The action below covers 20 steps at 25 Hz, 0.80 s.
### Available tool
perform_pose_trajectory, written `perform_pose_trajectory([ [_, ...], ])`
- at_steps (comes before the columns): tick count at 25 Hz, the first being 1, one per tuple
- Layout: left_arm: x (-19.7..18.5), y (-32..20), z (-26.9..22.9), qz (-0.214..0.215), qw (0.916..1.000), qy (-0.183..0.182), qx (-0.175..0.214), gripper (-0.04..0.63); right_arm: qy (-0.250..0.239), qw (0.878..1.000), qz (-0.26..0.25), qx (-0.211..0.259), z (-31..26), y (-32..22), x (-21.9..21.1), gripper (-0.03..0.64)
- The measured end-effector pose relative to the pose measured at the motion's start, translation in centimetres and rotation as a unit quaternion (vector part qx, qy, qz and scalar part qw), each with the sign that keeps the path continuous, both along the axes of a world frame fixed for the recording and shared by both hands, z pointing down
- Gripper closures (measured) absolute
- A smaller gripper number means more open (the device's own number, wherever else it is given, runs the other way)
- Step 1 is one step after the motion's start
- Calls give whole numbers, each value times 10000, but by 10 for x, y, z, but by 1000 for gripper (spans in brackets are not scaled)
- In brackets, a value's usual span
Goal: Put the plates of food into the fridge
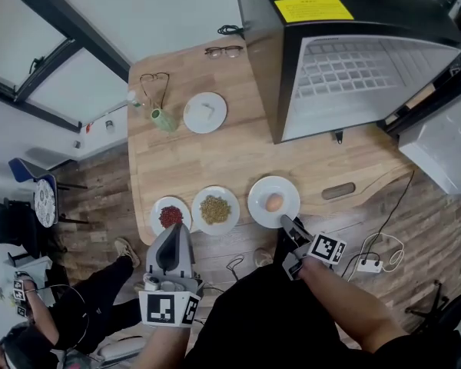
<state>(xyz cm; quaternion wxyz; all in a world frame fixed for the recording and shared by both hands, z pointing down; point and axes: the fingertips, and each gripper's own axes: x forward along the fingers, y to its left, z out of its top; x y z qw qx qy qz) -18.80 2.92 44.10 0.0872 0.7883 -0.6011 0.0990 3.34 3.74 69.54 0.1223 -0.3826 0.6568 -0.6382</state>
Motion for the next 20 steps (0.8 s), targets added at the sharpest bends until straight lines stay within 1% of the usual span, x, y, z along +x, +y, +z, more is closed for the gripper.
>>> perform_pose_trajectory([
  [3,3,0,-1,54,10000,-16,16,592,-77,9999,85,-22,-8,-1,4,586],
  [5,5,-1,-3,92,10000,0,40,592,-152,9998,119,58,-17,-3,7,586],
  [13,15,-16,-14,234,9995,9,196,592,-191,9993,268,175,-47,-16,28,586],
  [17,23,-25,-21,299,9992,45,274,592,-49,9990,336,300,-64,-23,40,586],
  [20,26,-30,-26,340,9988,62,334,592,-45,9987,372,349,-74,-27,49,586],
])
